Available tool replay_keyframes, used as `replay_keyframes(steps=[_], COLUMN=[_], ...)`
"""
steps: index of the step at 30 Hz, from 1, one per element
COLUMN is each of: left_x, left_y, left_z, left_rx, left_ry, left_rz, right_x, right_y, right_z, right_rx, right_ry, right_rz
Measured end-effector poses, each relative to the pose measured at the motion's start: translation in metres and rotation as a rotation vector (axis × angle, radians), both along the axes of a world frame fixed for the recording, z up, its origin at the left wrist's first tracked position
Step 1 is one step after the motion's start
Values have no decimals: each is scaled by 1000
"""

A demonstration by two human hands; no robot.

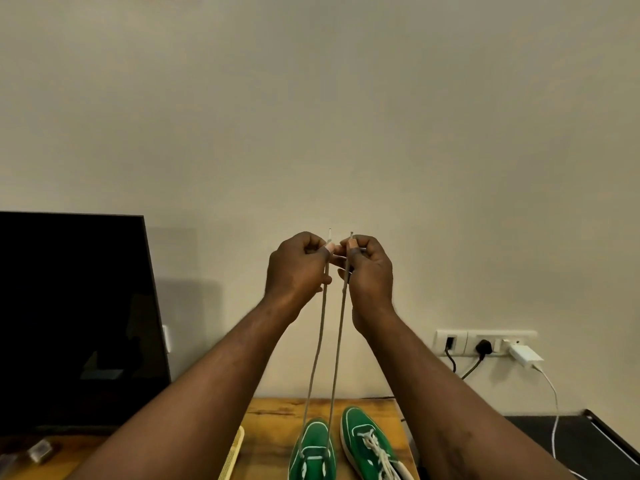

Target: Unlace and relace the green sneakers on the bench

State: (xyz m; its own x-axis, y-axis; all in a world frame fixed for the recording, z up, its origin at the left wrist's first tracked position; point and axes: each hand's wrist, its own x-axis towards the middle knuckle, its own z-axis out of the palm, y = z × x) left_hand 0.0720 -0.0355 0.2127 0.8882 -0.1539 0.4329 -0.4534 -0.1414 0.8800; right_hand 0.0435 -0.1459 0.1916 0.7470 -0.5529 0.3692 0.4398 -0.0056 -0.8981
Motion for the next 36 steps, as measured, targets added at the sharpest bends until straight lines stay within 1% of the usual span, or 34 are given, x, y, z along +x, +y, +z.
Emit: replay_keyframes(steps=[7, 11, 14, 17, 21, 25, 36], left_x=[8, 16, 21, 25, 28, 31, 40], left_y=[-4, -2, 0, 1, 0, -3, -1], left_z=[7, 12, 14, 17, 22, 20, 11], left_rx=[-54, -77, -47, -30, -94, -142, -141], left_ry=[-42, -23, -35, -39, 29, 75, 72], left_rz=[27, 51, 61, 77, 75, 69, 63], right_x=[10, 12, 15, 19, 25, 28, 36], right_y=[1, 0, 0, 1, 2, 5, 4], right_z=[16, 17, 16, 18, 25, 31, 15], right_rx=[77, 54, 50, 93, 168, 152, 69], right_ry=[45, 71, 75, 78, 86, 92, 114], right_rz=[63, 67, 64, 62, 74, 89, 64])
